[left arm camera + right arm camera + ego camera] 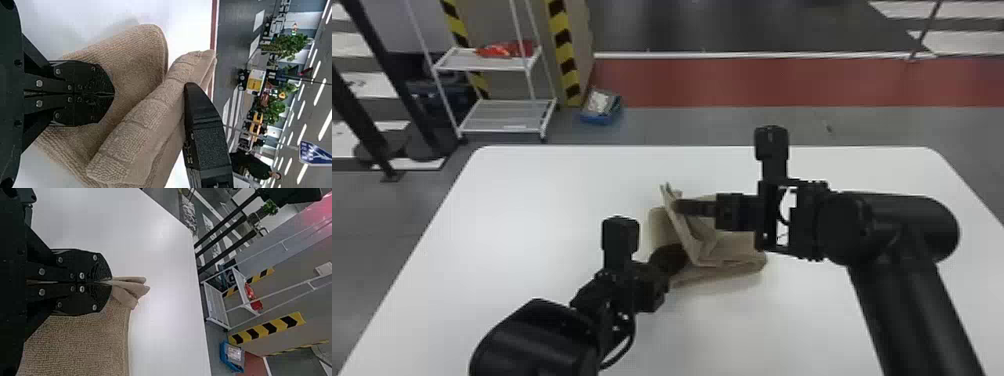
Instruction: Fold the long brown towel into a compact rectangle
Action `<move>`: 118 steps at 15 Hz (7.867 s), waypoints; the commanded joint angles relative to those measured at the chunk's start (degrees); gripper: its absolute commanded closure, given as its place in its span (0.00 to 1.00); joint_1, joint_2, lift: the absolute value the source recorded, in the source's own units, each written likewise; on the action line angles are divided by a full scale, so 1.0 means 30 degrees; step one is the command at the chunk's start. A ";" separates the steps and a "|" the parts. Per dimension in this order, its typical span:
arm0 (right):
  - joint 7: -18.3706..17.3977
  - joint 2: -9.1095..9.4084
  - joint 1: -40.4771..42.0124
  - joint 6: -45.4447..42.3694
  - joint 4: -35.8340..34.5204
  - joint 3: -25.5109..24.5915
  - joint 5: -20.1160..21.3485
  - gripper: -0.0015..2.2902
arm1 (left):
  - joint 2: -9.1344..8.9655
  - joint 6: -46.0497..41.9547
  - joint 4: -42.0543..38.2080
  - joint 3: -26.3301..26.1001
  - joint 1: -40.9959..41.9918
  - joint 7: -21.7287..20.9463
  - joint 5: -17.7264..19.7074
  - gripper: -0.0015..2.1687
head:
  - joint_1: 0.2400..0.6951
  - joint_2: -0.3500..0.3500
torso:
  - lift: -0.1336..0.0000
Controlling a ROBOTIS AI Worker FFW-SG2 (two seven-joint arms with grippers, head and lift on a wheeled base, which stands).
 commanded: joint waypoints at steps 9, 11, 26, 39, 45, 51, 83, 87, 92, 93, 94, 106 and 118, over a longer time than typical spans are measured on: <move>-0.0115 -0.0343 0.2432 0.0748 -0.2861 -0.1594 -0.2300 0.02 | -0.0021 -0.0351 0.0005 -0.0044 0.0007 0.0069 0.0087 0.81 | 1.00 0.54 | 0.10; -0.0232 -0.0783 0.3985 0.0923 -0.5147 -0.2414 -0.2212 0.02 | -0.0021 -0.0644 0.0005 -0.0044 0.0007 0.0069 0.0117 0.74 | 1.00 0.52 | 0.10; 0.0706 -0.2277 1.1865 -0.5346 -0.9453 -0.3498 0.2065 0.85 | -0.0167 -0.1523 0.0415 -0.0278 -0.0052 0.0216 0.0117 0.63 | 1.00 0.29 | 0.10; 0.0442 -0.2160 0.5098 -0.5463 -0.1543 -0.2883 0.3149 0.85 | 0.0565 -0.0995 -0.5532 0.0894 0.3405 -0.0195 0.0205 0.37 | 1.00 0.29 | 0.10; 0.0442 -0.2218 0.3545 -0.5346 -0.0254 -0.4553 0.3618 0.85 | 0.0975 -0.0820 -0.7055 0.0513 0.2907 -0.0781 0.0732 0.26 | 1.00 0.27 | 0.10; 0.2141 -0.2247 0.5479 -1.0737 -0.0752 -0.6692 0.1597 0.85 | 0.1122 -0.1347 -0.5825 0.0630 0.1794 -0.0693 0.1230 0.25 | 1.00 0.17 | 0.10; 0.5159 -0.2072 1.0811 -0.8920 -0.7227 -0.8567 -0.5522 0.85 | 0.1034 -0.4687 -0.1723 0.1187 0.2819 -0.3886 0.0644 0.87 | 1.00 0.24 | 0.10; 0.4719 -0.1954 1.0547 -0.8920 -0.7227 -0.7981 -0.5610 0.85 | 0.1005 -0.3867 -0.2602 -0.0161 0.3346 -0.3769 0.0996 0.87 | 1.00 0.17 | 0.10; 0.3079 -0.1808 1.0020 -1.1264 -0.6904 -0.5315 -0.3384 0.85 | 0.1122 -0.4687 -0.4975 0.1070 0.4811 -0.2656 0.0996 0.87 | 1.00 0.17 | 0.10; 0.2727 -0.1779 0.9727 -1.1850 -0.6377 -0.4582 -0.2212 0.85 | 0.1151 -0.5390 -0.5649 0.1685 0.5309 -0.2363 0.1025 0.87 | 1.00 0.20 | 0.10; 0.2522 -0.1779 0.9375 -1.2495 -0.5762 -0.4084 -0.1567 0.85 | 0.1151 -0.5859 -0.6118 0.2271 0.5690 -0.2157 0.1142 0.87 | 1.00 0.22 | 0.10; 0.2727 -0.1837 1.1250 -1.4956 -0.3360 -0.4319 0.0864 0.85 | 0.1034 -0.5859 -0.6792 0.3267 0.5427 -0.1777 0.1435 0.87 | 1.00 0.37 | 0.10; 0.2639 -0.1749 1.1748 -1.4604 -0.5029 -0.4641 -0.0688 0.85 | 0.1005 -0.5683 -0.6499 0.3150 0.5016 -0.0956 0.1406 0.87 | 1.00 0.37 | 0.10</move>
